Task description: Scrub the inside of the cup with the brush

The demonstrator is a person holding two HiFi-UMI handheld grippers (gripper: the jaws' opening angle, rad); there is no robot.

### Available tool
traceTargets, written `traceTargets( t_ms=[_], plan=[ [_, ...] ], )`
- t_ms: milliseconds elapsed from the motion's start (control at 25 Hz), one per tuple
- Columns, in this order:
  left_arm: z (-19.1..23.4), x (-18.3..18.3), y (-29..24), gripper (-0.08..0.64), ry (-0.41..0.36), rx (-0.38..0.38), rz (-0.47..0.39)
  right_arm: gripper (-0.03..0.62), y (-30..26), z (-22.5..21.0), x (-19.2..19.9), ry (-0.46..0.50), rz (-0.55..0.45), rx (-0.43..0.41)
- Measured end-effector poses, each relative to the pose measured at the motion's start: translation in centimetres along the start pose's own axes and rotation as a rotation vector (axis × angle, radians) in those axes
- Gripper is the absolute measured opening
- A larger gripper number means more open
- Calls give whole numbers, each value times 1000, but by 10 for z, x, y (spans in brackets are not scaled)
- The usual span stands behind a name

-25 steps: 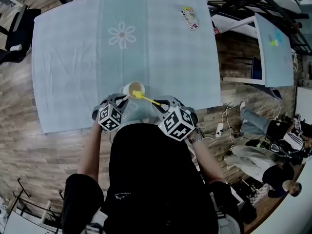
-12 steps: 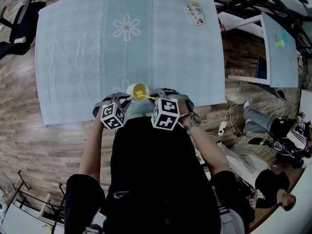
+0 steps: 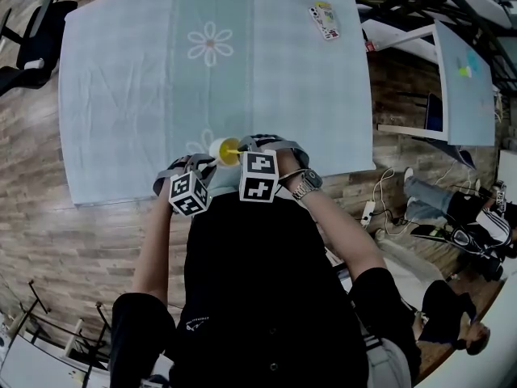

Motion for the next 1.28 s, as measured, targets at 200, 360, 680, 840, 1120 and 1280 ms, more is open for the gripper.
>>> traceTargets(
  t_ms=[200, 360, 680, 840, 1120, 1280],
  plan=[
    [1, 1, 0, 54, 2, -3, 6, 38, -10, -11, 9, -5, 31, 4],
    [1, 3, 0, 54, 4, -3, 14, 38, -13, -11, 17, -12, 51, -10],
    [1, 5, 0, 54, 26, -4, 21, 38, -14, 3, 24, -32, 55, -41],
    [0, 4, 0, 54, 28, -12, 28, 38, -11, 17, 20, -16, 44, -89],
    [-1, 1, 0, 54, 8, -30, 55, 38, -2, 25, 4, 28, 14, -82],
    [-1, -2, -1, 54, 2, -20, 77, 38, 4, 22, -2, 32, -20, -59]
  ],
)
Point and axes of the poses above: the fingertips, and each gripper's own axes: y backward along the fingers, z to its left, x out of its underside, the point moved 2 cm from there along y, backward along the fingers, and after that the axes turned 3 degrees about -x, right-handed, at the moved point
